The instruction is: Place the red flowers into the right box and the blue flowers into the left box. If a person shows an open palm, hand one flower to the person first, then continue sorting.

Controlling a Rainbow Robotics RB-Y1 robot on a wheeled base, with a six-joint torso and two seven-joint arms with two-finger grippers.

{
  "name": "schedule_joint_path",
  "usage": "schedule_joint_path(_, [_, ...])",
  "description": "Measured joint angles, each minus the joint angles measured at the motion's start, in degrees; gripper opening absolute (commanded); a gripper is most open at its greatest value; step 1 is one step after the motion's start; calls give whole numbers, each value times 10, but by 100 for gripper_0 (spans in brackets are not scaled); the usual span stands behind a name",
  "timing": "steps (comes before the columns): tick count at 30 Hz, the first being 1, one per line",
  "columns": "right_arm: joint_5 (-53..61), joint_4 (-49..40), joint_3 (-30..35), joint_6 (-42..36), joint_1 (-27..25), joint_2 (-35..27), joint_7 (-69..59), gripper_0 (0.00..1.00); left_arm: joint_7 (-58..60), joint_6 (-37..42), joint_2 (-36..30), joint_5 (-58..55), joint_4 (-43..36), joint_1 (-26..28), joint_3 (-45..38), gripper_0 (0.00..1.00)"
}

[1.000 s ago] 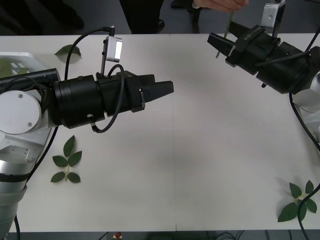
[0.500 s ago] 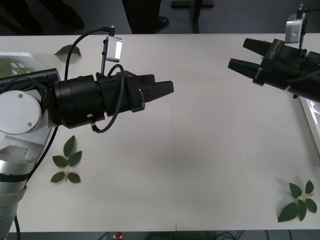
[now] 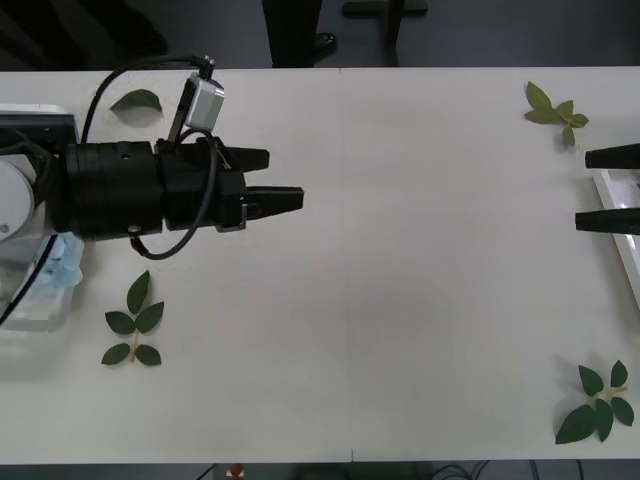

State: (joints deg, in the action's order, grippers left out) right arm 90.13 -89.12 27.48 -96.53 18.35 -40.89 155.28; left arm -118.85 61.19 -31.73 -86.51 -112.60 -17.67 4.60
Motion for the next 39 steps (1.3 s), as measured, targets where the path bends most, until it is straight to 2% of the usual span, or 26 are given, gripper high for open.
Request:
schedule_joint_path(8, [-9, 0, 4, -44, 0, -53, 0, 100, -81, 78, -54, 0, 0, -54, -39, 100])
schedule_joint_path(19, [-9, 0, 3, -58, 0, -63, 0, 100, -91, 207, -55, 21, 26, -164, -71, 100])
schedule_joint_path(29, [-9, 0, 3, -58, 0, -63, 0, 100, -92, 277, -51, 23, 31, -168, -80, 100])
schedule_joint_path(39, [-9, 0, 3, -58, 0, -63, 0, 100, -124, 282, -38, 29, 31, -168, -93, 100])
